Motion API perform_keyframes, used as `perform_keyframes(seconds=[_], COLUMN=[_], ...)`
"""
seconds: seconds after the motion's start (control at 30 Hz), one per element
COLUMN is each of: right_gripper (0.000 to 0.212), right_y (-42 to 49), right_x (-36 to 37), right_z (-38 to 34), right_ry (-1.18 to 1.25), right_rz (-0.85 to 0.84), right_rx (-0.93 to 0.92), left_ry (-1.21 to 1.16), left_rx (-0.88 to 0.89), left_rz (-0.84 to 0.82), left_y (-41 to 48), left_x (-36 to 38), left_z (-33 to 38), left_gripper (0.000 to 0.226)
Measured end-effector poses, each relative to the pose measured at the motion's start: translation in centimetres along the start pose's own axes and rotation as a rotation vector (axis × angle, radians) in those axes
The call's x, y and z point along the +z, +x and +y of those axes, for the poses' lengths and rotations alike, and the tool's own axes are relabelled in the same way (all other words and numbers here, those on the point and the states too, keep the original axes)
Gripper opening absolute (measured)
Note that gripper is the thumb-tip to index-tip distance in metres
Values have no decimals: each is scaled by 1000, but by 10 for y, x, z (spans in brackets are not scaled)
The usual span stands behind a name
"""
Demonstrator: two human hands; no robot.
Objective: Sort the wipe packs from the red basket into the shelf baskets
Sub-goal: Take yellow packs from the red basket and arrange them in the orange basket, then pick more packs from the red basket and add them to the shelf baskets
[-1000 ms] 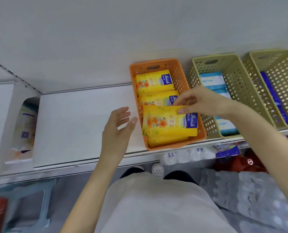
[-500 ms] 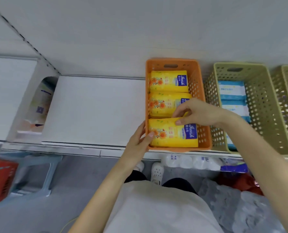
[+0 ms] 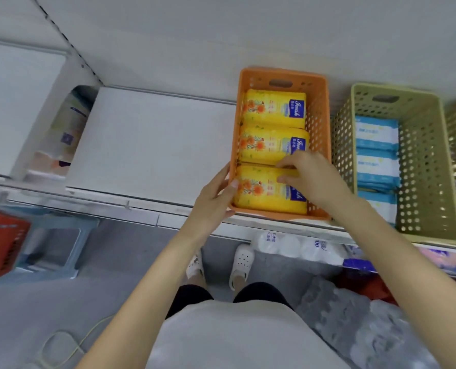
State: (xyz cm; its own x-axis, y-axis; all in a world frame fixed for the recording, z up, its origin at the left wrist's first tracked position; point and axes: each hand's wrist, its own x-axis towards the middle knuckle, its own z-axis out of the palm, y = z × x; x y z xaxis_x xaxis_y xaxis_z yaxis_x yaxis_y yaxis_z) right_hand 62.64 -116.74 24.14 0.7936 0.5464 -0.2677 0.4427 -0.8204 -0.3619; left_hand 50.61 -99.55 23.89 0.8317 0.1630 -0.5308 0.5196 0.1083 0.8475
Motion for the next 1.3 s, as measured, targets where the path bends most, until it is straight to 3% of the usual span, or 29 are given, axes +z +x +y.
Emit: perform_keyframes(seconds=[0.13, 0.23, 0.33, 0.63, 0.73, 0.83, 1.07, 1.3], right_gripper=[25, 22, 27, 51, 56, 62, 66, 60], right_y=[-16, -25, -28, -9, -11, -6, 43, 150], right_x=[-1, -7, 3, 131, 170, 206, 278, 354], right_z=[-17, -60, -132, -395, -463, -515, -610, -713], right_ry=[-20, 173, 317, 425, 616, 588, 484, 443], right_rz=[194, 363, 385, -119, -296, -429, -681, -827], right_rx=[-11, -30, -98, -556, -554, -614, -630, -487], left_ry=[-54, -192, -248, -151, -287, -388, -561, -657], left_rx=[59, 105, 118, 163, 135, 98, -50, -222], left_rz=[78, 187, 316, 852, 1069, 1208, 1353, 1471], left_y=[-19, -50, -86, -206, -248, -276, -276, -232], left_x=[-31, -73, -130, -333, -380, -409, -465, -588], left_z=[9, 6, -12, -93, -126, -161, -212, -230], left_gripper=[40, 33, 29, 25, 26, 30, 35, 42])
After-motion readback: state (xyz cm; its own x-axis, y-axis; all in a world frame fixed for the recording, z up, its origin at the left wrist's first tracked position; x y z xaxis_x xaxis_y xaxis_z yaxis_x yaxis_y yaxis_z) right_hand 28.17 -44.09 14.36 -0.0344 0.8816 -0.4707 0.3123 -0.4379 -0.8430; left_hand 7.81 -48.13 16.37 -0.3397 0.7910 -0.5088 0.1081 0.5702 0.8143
